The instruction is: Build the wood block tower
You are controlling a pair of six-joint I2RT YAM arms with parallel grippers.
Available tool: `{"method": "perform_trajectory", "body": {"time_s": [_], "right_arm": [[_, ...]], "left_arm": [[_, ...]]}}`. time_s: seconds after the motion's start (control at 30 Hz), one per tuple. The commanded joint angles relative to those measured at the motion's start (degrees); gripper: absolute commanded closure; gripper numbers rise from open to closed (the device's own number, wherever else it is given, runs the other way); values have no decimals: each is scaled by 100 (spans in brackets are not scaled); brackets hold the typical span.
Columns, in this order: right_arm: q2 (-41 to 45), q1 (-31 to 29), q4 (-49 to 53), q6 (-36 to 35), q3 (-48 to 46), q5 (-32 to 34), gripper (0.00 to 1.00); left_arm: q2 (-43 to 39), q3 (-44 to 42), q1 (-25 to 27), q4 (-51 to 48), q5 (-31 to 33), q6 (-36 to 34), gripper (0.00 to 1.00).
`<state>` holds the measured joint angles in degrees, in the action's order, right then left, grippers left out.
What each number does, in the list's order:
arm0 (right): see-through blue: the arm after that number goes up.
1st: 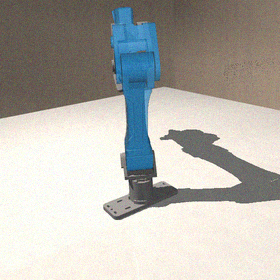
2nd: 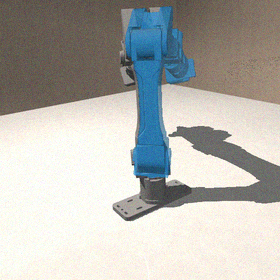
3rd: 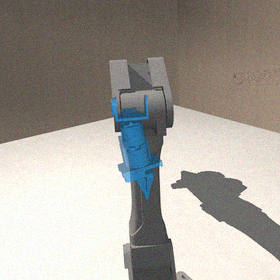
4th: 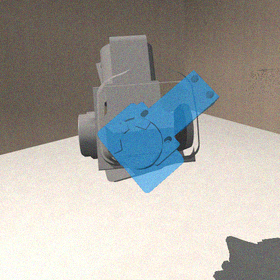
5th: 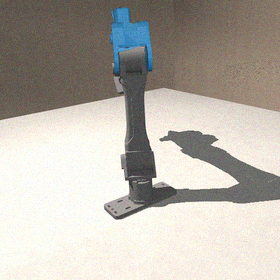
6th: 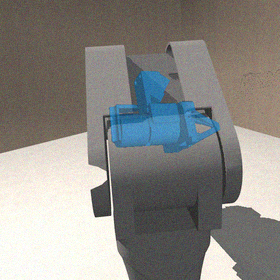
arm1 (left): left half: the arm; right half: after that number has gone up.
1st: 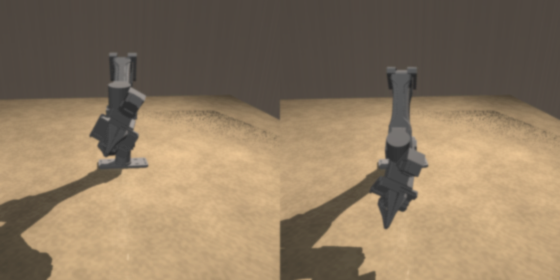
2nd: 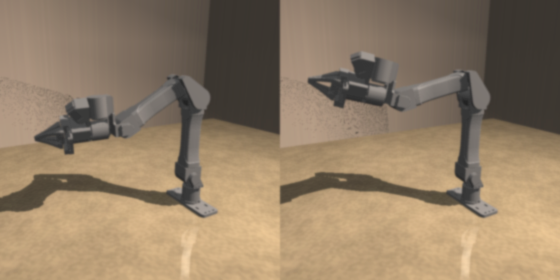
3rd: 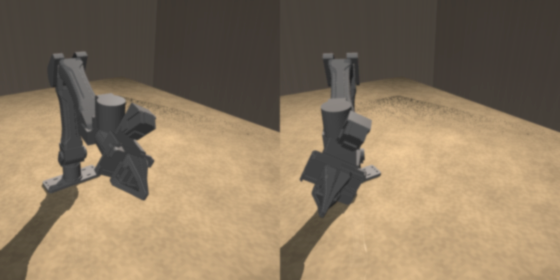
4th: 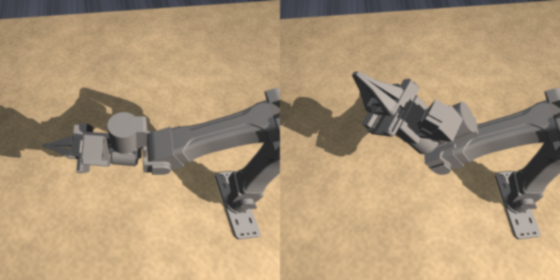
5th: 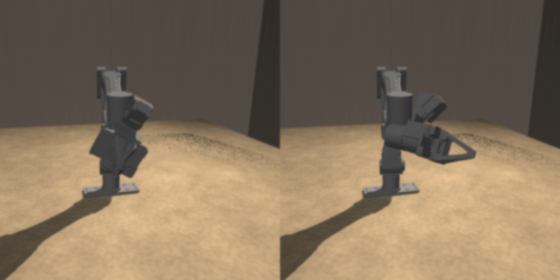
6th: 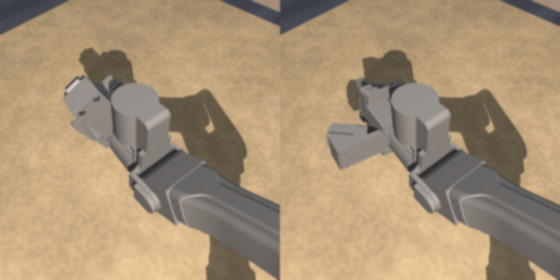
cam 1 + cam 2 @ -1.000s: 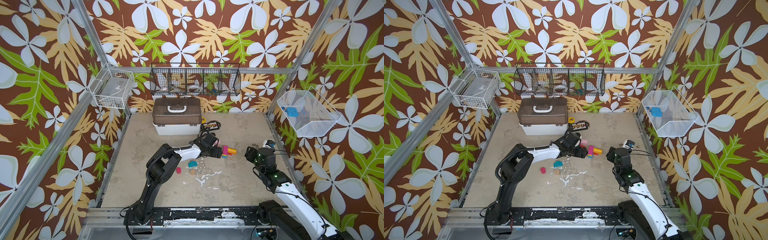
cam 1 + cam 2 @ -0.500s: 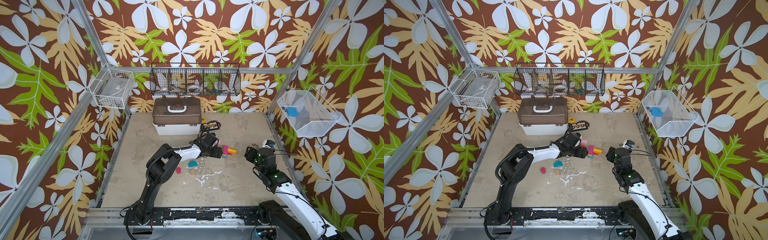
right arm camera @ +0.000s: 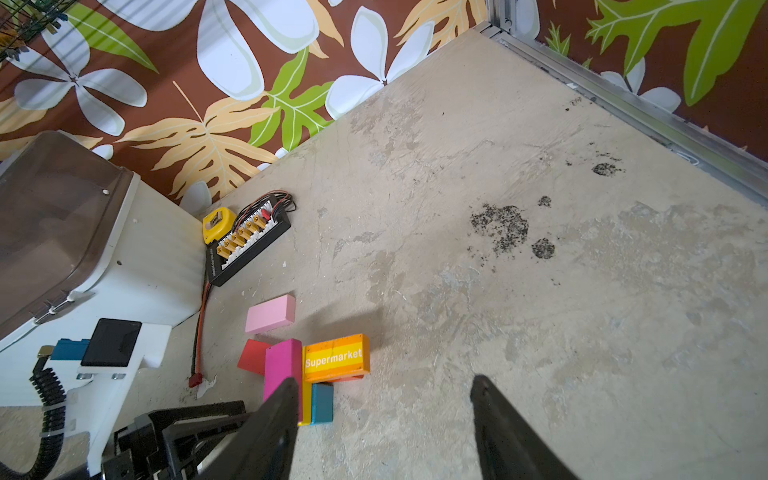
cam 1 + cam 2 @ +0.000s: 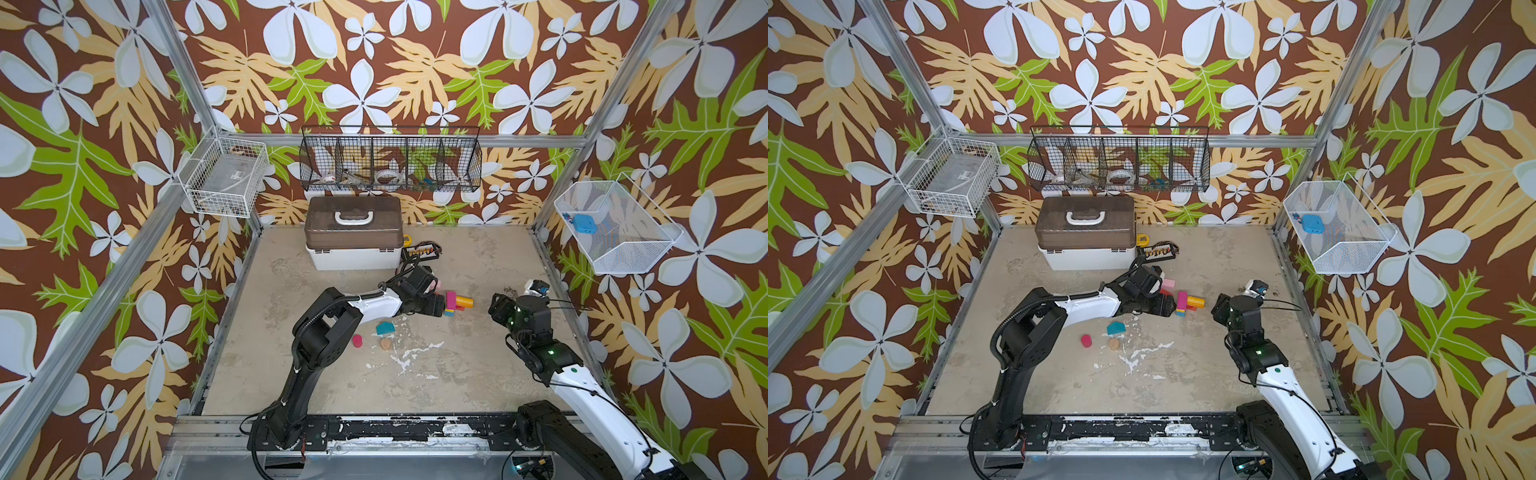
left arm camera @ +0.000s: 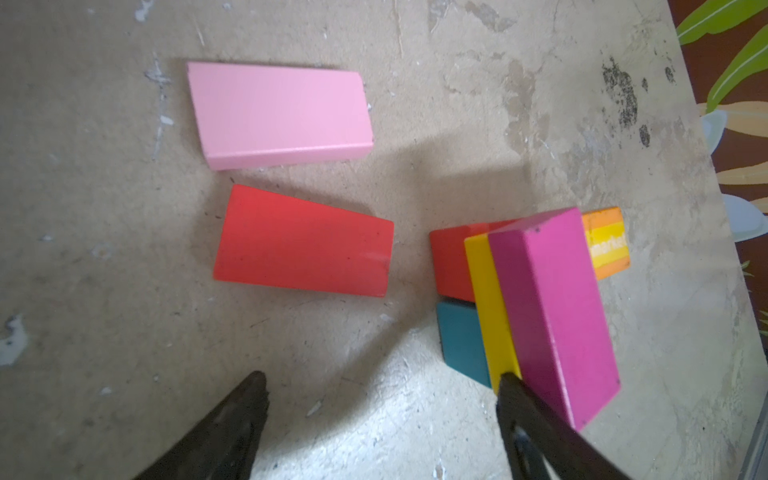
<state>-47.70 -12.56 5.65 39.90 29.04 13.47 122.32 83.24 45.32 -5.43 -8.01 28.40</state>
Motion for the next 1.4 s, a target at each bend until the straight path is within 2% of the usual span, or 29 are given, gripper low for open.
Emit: {"method": "perform_trajectory", "body": {"time_s": [0.0, 0.43, 0.63, 0.73, 0.9, 1.0, 1.1, 1.17, 1.27, 1.37], "right_arm": [[-11, -1, -64, -9, 4, -3, 34], [33, -1, -71, -110, -2, -175, 34], [191, -70, -228, -477, 23, -765, 33], [74, -596, -254, -693, 140, -642, 33], [-785, -2264, -251, -1123, 726, 79, 31], [-1490, -3001, -287, -1382, 1162, 133, 29], [-2314, -3414, -345, -1524, 1606, -294, 29], [-2877, -3675, -268, -1569, 1924, -320, 29], [-3596, -3710, -111, -1370, 2332, -328, 30], [-4062, -3710, -151, -1366, 2553, -448, 31]], "left_arm": [[-1, -27, 2, -134, -34, 61, 12], [-365, -174, 3, -203, 501, -27, 12], [-1453, -870, -9, 123, 1340, -93, 11], [-2404, -1705, -82, 689, 1855, 10, 10], [-4287, -3574, -474, 1892, 2670, 344, 5], [-5400, -4552, -691, 2318, 3599, 404, 0], [-6372, -5344, -831, 2815, 4393, 212, 0], [-6885, -5841, -858, 3319, 4731, 97, 0], [-7362, -6418, -876, 3983, 4853, -35, 0], [-7406, -6482, -881, 4023, 5025, -10, 0]]}}
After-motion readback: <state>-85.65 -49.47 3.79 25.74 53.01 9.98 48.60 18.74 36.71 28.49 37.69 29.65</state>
